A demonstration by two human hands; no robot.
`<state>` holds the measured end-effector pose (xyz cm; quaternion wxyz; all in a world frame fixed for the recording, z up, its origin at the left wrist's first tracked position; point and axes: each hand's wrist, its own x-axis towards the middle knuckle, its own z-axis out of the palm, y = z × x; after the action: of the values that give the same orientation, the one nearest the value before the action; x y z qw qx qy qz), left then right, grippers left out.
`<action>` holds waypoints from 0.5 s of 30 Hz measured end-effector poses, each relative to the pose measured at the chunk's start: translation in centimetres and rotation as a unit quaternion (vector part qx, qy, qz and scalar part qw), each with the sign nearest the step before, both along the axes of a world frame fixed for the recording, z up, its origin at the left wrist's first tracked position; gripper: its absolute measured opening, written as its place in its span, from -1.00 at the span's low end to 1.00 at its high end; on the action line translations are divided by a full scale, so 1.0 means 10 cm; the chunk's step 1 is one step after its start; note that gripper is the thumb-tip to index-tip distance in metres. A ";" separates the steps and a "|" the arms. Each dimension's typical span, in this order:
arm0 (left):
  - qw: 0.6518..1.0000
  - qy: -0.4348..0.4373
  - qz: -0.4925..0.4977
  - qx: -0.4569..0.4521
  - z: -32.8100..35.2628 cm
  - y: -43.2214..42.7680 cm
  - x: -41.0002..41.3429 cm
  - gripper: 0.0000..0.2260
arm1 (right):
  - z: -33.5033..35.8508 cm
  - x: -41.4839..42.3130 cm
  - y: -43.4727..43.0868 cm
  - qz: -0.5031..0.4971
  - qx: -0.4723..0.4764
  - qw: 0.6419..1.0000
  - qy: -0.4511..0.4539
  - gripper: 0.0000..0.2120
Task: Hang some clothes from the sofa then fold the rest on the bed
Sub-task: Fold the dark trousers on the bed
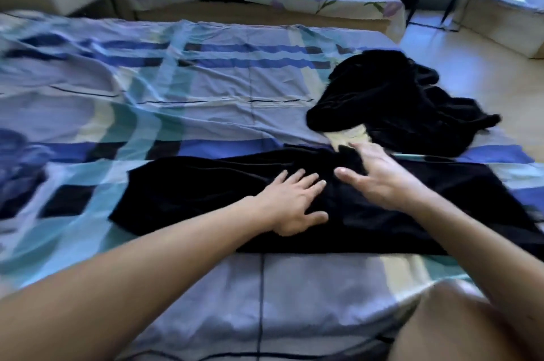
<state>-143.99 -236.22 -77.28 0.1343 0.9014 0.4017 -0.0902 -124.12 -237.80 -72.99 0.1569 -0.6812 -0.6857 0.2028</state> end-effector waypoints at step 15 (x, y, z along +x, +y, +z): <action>0.855 -0.102 0.505 -0.065 0.15 0.16 -2.43 -0.57 | -0.62 -1.33 -0.15 0.167 -0.079 0.969 -0.165 -0.21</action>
<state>-168.32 -234.57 -75.74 0.2599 0.5682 0.7787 0.0566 -137.40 -239.30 -79.18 -0.0495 -0.5910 -0.7882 0.1646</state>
